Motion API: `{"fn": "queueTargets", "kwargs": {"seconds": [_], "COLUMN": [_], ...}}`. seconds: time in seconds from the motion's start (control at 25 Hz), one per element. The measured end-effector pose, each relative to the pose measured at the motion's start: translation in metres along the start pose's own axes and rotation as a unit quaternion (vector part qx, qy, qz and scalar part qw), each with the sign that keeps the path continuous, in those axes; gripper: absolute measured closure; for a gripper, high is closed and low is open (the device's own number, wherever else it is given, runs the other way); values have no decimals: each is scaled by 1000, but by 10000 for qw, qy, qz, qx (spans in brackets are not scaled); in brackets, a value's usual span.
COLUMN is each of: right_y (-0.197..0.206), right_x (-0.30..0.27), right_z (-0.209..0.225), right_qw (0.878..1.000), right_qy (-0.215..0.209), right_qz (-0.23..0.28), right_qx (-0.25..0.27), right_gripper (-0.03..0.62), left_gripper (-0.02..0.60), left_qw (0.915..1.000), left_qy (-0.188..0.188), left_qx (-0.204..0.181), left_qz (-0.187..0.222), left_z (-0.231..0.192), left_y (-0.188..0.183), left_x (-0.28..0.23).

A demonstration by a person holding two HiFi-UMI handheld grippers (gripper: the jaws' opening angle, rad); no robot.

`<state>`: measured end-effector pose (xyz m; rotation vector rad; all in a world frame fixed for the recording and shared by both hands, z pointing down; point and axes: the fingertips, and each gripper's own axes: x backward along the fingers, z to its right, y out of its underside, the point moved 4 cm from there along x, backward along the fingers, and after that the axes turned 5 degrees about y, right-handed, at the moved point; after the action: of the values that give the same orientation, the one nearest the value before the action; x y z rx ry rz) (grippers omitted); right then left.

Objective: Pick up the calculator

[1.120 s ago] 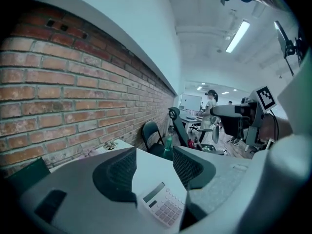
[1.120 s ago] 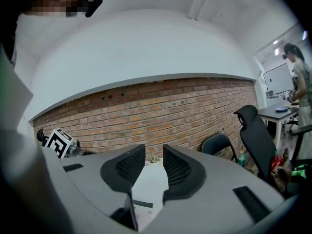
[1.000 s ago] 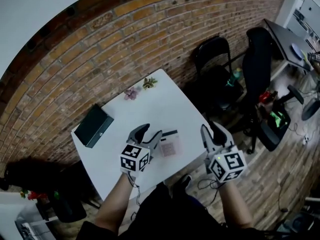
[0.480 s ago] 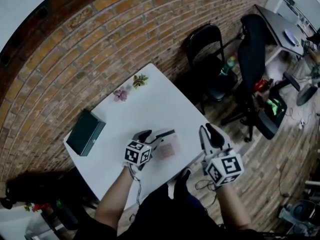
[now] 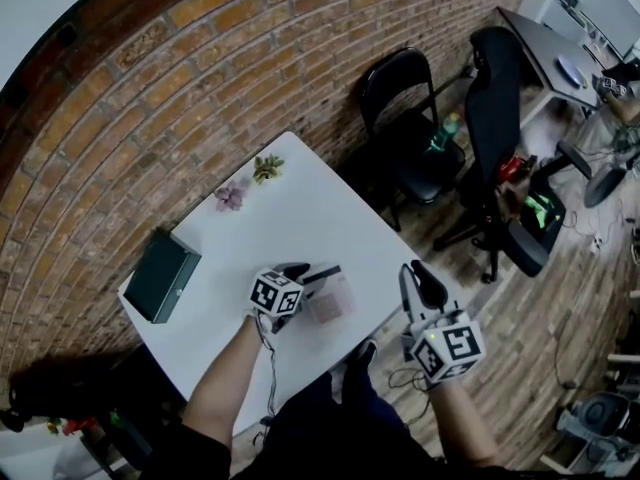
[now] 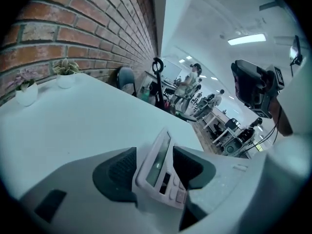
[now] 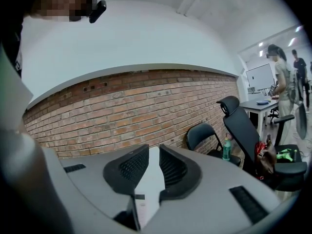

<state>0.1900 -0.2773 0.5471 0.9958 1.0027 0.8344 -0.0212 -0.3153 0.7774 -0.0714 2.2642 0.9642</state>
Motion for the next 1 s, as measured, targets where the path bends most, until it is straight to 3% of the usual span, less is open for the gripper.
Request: {"fn": "queueTargets", "kwargs": {"seconds": [0.16, 0.28, 0.4, 0.56, 0.8, 1.0], "right_y": [-1, 1, 3, 3, -3, -7], "right_x": [6, 9, 12, 11, 9, 12], "right_z": [3, 4, 3, 3, -7, -13], "right_qw": [9999, 9999, 9999, 9999, 10000, 9999], "right_qy": [78, 89, 68, 58, -46, -85], "right_qz": [74, 77, 76, 59, 68, 83], "right_qx": [-52, -69, -71, -79, 4, 66], "right_gripper": [530, 533, 537, 542, 551, 556], "left_gripper": [351, 357, 424, 466, 500, 518], "left_qw": [9993, 9981, 9974, 9973, 9988, 9990], "left_qy": [241, 456, 513, 502, 402, 440], "left_qx": [-55, 225, 414, 458, 106, 86], "left_qz": [-273, -358, -290, -286, -273, 6], "left_z": [4, 9, 12, 22, 42, 57], "left_y": [1, 5, 9, 10, 0, -4], "left_x": [-14, -18, -14, -7, 5, 16]}}
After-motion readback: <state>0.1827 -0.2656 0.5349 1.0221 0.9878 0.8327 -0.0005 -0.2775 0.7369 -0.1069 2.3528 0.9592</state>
